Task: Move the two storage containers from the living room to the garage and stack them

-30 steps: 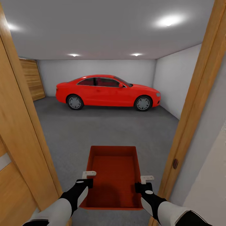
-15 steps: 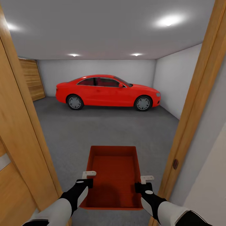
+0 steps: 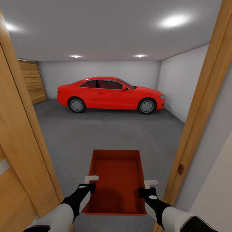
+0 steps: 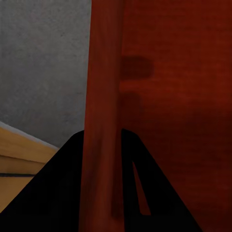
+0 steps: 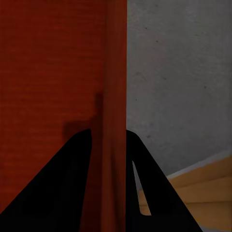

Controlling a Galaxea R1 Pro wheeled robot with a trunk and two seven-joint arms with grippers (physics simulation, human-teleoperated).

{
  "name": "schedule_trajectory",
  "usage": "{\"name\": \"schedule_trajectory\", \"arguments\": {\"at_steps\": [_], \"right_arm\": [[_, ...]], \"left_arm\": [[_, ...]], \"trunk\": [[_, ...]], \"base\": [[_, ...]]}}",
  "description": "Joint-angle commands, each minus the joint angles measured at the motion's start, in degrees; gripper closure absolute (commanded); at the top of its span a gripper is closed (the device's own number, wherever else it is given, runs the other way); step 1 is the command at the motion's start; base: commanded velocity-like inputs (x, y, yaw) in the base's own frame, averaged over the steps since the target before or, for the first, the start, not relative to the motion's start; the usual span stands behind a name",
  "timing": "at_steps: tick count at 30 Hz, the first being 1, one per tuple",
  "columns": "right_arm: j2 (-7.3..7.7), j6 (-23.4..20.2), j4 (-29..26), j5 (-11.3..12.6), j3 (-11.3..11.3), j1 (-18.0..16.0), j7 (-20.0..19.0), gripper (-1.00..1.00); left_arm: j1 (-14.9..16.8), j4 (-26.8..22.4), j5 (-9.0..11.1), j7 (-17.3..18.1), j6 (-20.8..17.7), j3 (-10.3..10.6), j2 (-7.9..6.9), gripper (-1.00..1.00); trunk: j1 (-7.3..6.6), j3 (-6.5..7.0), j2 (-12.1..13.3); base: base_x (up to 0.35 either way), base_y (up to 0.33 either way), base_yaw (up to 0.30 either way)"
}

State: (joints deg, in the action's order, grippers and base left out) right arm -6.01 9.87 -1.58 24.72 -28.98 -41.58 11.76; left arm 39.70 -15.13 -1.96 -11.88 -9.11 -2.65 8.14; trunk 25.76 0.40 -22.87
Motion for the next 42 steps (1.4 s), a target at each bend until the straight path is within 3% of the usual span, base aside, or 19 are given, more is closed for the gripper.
{"name": "schedule_trajectory", "arguments": {"at_steps": [1,35,42], "right_arm": [[0.47,0.2,0.1,0.8,0.0,0.0,0.4,1.00],[0.47,0.2,0.1,0.8,0.0,0.0,0.4,1.00],[0.47,0.2,0.1,0.8,0.1,0.0,0.4,1.00]], "left_arm": [[0.0,-0.3,-0.9,-0.3,-0.4,-0.5,-0.23,1.00],[0.0,-0.3,-0.9,-0.4,-0.4,-0.5,-0.23,1.00],[0.0,-0.1,-1.0,-0.4,0.1,-0.4,-0.23,1.00]], "trunk": [[0.02,-0.02,0.0],[0.02,-0.02,0.0],[0.02,-0.02,0.0]], "base": [[0.000,0.000,0.000],[0.015,0.033,0.000],[0.205,0.000,0.000]]}}
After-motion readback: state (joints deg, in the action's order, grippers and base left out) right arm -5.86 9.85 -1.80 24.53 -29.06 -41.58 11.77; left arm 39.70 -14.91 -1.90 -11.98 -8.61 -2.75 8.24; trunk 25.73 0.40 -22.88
